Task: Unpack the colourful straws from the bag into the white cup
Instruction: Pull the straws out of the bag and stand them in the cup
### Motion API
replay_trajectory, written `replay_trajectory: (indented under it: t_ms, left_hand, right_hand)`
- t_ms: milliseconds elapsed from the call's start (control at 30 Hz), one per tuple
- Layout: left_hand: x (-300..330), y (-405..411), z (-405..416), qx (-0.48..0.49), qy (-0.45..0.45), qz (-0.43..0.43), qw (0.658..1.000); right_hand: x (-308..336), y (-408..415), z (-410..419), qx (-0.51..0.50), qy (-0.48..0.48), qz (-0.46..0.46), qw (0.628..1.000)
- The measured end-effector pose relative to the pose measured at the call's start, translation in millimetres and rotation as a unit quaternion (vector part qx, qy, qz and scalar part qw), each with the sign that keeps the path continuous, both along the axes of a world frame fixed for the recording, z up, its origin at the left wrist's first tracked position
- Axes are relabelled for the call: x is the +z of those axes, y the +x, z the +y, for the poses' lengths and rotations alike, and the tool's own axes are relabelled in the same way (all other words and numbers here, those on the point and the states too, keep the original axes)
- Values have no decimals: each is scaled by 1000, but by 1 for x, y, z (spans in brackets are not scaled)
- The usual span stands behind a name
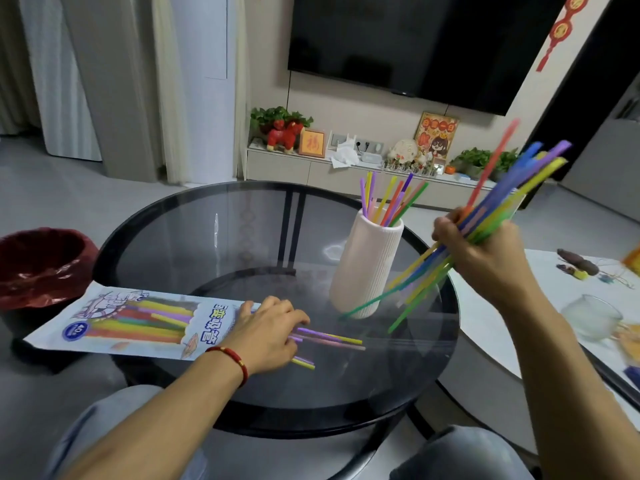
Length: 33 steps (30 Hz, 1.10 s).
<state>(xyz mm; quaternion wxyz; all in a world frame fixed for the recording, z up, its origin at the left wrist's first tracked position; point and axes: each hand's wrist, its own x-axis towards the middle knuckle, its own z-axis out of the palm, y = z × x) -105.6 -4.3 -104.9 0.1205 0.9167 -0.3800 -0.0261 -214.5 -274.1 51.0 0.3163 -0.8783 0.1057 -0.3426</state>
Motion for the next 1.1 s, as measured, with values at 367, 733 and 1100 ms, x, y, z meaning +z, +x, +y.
replay_trajectory:
  t_ms: [367,733,1100]
  left_hand:
    - [12,-12,-45,-21,-204,35,978]
    - [-3,2,-61,156,-336,224,902]
    - [-5,15,-44,256,-371,247,858]
  right_hand:
    - [5,27,31,94,-14,-10,995]
    - [-35,64,70,129,-6,-20,991]
    - [-29,91,84,83,-58,-52,994]
